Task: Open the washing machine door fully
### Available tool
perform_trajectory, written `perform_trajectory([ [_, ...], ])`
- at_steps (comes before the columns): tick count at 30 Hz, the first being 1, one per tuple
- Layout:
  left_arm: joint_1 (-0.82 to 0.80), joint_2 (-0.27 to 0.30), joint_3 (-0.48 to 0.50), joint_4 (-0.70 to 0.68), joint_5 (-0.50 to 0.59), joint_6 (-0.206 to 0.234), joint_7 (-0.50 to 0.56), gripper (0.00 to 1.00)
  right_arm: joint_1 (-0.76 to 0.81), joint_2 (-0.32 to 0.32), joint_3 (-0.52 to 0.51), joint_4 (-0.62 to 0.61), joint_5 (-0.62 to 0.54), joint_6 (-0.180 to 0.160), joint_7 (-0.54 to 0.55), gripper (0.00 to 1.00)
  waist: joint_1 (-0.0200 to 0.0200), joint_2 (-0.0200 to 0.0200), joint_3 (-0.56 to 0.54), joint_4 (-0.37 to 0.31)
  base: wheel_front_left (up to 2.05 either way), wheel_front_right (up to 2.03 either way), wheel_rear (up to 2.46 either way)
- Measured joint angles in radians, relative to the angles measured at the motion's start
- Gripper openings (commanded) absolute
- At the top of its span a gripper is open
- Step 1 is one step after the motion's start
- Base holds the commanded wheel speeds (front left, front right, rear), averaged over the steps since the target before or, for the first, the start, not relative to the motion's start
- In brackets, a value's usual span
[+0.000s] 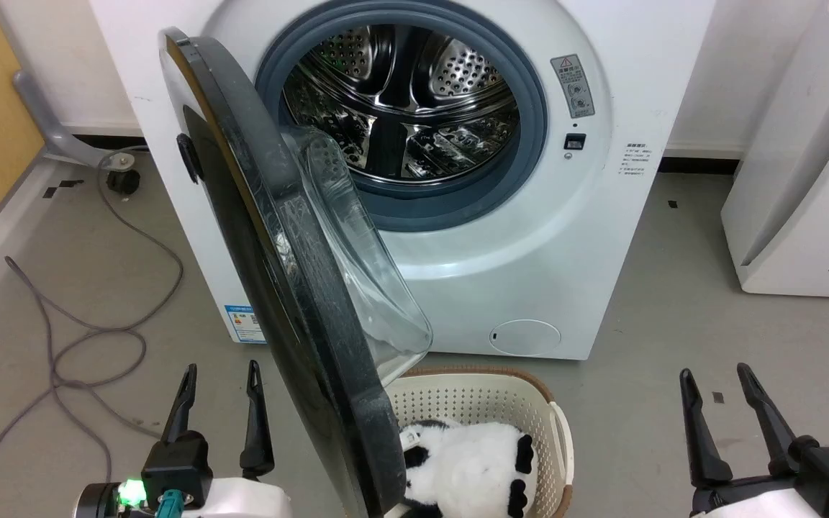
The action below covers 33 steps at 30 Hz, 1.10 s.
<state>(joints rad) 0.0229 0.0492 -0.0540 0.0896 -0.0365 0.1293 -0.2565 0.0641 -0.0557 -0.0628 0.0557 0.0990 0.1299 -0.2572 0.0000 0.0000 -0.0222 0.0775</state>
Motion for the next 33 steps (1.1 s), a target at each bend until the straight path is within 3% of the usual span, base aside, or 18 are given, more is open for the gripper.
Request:
perform_trajectory([
  [7,0.0,0.0,0.007,-0.007,0.0,0.001,0.0,1.0,0.001,0.0,0.005,0.008,0.004,0.0,0.0,1.0,0.0,0.0,-0.002,0.006,0.0,0.0,0.0],
  [8,0.0,0.0,0.011,-0.011,0.0,0.001,0.0,0.46,0.002,0.0,0.005,0.009,0.004,0.0,0.0,1.0,0.0,0.0,-0.002,0.006,0.0,0.0,0.0],
  [9,0.0,0.0,0.015,-0.019,0.0,0.002,0.0,0.03,0.004,0.0,0.006,0.01,0.004,0.0,0.0,1.0,0.0,0.0,-0.002,0.006,0.0,0.0,0.0],
  [10,0.0,0.0,0.02,-0.026,0.0,0.003,0.0,0.0,0.005,0.001,0.005,0.012,0.004,0.0,0.0,1.0,0.0,0.0,-0.003,0.006,0.0,0.0,0.0],
  [22,-0.064,0.005,0.05,-0.272,0.009,-0.011,0.0,0.0,0.01,0.001,-0.001,0.007,0.01,0.0,0.0,1.0,0.0,0.0,-0.002,0.009,0.0,0.0,0.0],
  [33,-0.113,0.004,-0.107,-0.484,0.024,-0.073,-0.001,0.0,0.01,0.001,-0.003,0.002,0.01,0.0,0.0,1.0,0.0,0.0,-0.003,0.015,0.0,0.0,0.0],
])
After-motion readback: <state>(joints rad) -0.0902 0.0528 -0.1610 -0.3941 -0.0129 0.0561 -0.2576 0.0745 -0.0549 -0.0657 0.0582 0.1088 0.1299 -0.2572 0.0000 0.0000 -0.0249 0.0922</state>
